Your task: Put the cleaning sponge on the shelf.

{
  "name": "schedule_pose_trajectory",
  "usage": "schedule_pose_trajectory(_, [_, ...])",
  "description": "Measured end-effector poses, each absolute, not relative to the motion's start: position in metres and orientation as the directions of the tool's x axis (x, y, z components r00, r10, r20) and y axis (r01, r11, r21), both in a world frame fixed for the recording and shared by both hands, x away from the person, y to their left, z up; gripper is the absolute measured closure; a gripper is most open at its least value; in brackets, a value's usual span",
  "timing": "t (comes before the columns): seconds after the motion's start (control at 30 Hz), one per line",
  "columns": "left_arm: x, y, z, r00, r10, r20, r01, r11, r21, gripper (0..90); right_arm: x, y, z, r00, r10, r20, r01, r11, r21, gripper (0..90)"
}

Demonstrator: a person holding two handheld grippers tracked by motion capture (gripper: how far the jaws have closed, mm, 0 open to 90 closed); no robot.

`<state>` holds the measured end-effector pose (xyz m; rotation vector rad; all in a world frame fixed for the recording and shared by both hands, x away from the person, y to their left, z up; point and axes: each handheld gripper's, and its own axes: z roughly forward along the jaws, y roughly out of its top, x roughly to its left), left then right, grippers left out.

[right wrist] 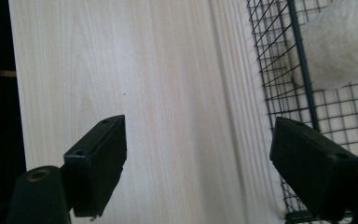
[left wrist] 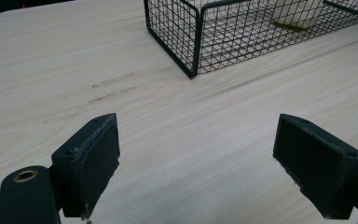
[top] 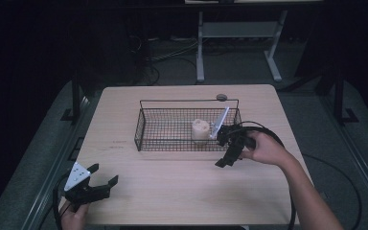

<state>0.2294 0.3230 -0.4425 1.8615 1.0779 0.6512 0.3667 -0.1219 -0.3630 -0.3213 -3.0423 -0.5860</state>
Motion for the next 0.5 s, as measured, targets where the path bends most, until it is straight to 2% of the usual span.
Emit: schedule_pose_trajectory(0.5, [0.229, 0.322, -0.443, 0.492, 0.871, 0.020, 0.419, -0.257, 0.871, 13.7, 0.354, -0.130, -0.373, -0.979, 0.196, 0.055, 0.202, 0.910, 0.362, 17.9])
